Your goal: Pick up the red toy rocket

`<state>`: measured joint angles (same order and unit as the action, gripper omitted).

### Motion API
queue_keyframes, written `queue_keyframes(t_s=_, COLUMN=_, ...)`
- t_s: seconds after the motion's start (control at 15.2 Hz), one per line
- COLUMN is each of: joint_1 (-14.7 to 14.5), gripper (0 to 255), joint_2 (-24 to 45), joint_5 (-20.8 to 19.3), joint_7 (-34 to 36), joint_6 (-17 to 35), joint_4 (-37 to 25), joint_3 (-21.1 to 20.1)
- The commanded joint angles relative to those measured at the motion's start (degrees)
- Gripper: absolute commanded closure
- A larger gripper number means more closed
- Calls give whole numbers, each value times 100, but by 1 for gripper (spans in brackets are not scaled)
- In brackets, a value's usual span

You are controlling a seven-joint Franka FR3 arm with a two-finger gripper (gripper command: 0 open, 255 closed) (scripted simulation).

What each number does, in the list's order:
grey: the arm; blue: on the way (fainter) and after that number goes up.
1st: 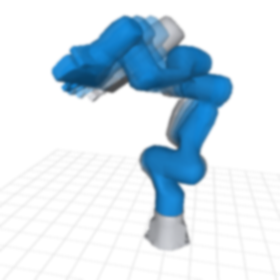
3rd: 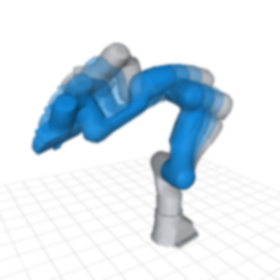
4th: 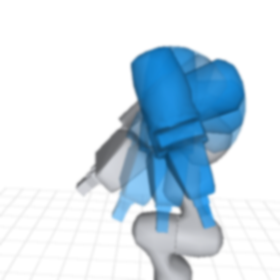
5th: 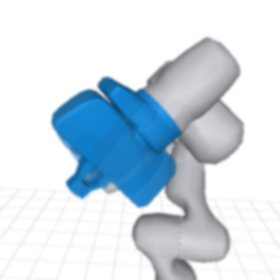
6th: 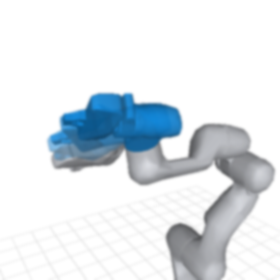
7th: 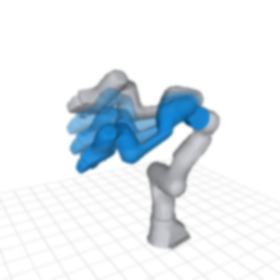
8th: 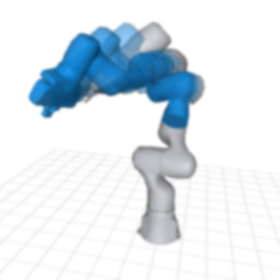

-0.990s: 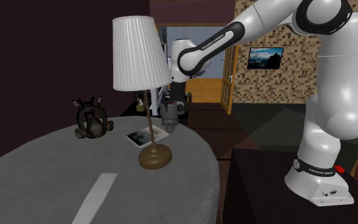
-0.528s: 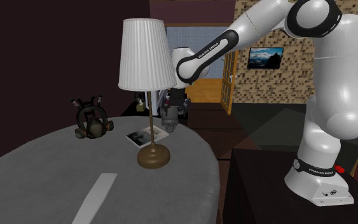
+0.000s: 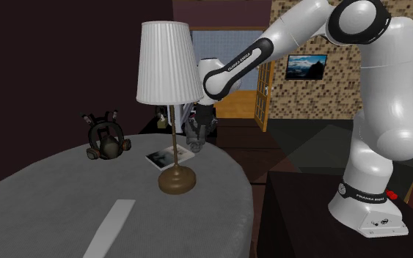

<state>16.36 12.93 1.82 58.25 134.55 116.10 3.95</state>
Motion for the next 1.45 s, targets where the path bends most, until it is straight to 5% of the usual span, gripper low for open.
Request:
queue_keyframes(t_s=0.0, joint_1=-2, gripper=255, joint_2=20, joint_5=-3, joint_7=-2, joint_6=4, joint_4=3, joint_3=-2)
queue_keyframes(t_s=1.39, joint_1=-17, gripper=255, joint_2=-506, joint_5=-67, joint_7=48, joint_6=-1044, joint_4=-521, joint_3=14)
